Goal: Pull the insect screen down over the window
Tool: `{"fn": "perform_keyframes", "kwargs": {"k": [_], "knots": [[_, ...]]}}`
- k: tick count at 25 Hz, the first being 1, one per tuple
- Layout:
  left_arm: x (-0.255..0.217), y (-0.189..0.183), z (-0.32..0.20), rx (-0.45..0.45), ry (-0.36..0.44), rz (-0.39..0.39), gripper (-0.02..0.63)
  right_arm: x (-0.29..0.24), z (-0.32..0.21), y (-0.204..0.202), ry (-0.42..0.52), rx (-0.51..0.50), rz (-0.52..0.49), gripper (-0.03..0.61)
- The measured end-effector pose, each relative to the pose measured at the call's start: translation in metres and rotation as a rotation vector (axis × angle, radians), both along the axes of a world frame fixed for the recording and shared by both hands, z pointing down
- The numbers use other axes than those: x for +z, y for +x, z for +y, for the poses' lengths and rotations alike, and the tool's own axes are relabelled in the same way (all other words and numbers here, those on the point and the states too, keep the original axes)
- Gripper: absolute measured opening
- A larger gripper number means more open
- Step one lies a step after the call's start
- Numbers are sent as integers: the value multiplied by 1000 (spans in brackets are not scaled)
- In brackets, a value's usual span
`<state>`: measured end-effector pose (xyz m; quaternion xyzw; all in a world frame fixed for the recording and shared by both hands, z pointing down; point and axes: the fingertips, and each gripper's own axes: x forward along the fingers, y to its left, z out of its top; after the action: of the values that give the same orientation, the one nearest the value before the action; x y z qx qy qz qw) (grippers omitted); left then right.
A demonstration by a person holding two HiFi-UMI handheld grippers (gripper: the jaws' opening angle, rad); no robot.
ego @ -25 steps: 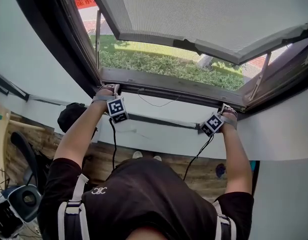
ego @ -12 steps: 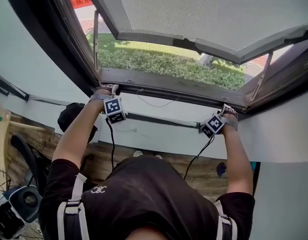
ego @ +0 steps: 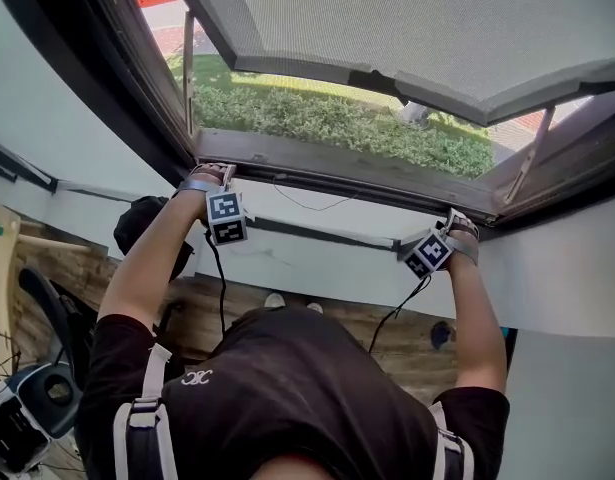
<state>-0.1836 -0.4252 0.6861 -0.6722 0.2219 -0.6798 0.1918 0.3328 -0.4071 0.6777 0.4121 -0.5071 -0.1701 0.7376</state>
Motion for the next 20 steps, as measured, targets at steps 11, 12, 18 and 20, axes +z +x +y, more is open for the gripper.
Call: {"fn": "perform_keyframes", "kwargs": {"k": [11,12,18,20], "knots": [[1,6,-17,-53,206,117,255,-3,-7,1,51,-24,-35,161],[1,6,-18,-65,223,123,272,-4,-8,0,70,-30,-45,170],[-9,5,-15,-104,231,151,236,-13,0,4,143,40,-117,186],[-11,2,-13,-107,223,139,235,-14,2,9,144,52,-113,198]]}}
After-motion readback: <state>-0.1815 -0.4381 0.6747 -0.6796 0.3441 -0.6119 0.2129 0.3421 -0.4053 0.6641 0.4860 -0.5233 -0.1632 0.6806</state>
